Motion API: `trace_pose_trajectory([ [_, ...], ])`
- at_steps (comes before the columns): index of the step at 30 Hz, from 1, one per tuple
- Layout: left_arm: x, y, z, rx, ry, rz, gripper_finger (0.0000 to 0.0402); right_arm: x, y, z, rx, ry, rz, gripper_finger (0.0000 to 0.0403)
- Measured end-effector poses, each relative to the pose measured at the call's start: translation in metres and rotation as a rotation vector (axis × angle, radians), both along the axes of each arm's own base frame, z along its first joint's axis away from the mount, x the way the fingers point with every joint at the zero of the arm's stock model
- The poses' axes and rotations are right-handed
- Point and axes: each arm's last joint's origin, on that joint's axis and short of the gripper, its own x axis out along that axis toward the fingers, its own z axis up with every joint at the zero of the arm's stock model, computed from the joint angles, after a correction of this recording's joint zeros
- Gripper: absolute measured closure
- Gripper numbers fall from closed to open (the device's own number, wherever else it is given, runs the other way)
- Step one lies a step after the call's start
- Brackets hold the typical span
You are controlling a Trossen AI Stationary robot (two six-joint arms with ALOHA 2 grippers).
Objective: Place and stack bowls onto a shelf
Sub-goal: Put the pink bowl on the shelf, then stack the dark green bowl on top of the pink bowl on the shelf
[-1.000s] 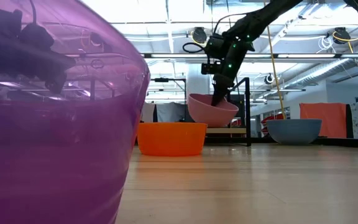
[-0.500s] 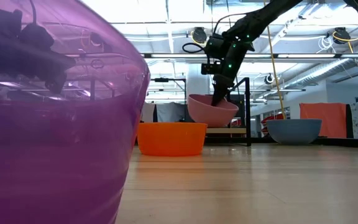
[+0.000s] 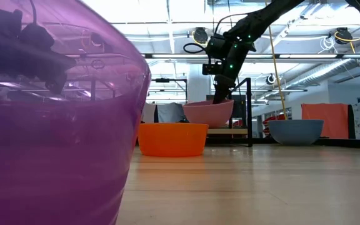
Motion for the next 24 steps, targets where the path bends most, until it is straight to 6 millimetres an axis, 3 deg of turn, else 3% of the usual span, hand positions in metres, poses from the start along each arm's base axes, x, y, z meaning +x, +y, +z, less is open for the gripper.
trace_pose_trajectory([
  [16,0.000,0.000,0.000,0.000,0.000,0.000,0.0369,-0.004,0.007,0.009,-0.015,0.019,0.035,0.0305],
  [24,0.000,0.000,0.000,0.000,0.000,0.000,0.0369,-0.004,0.018,0.026,-0.052,-0.021,0.063,0.0305],
])
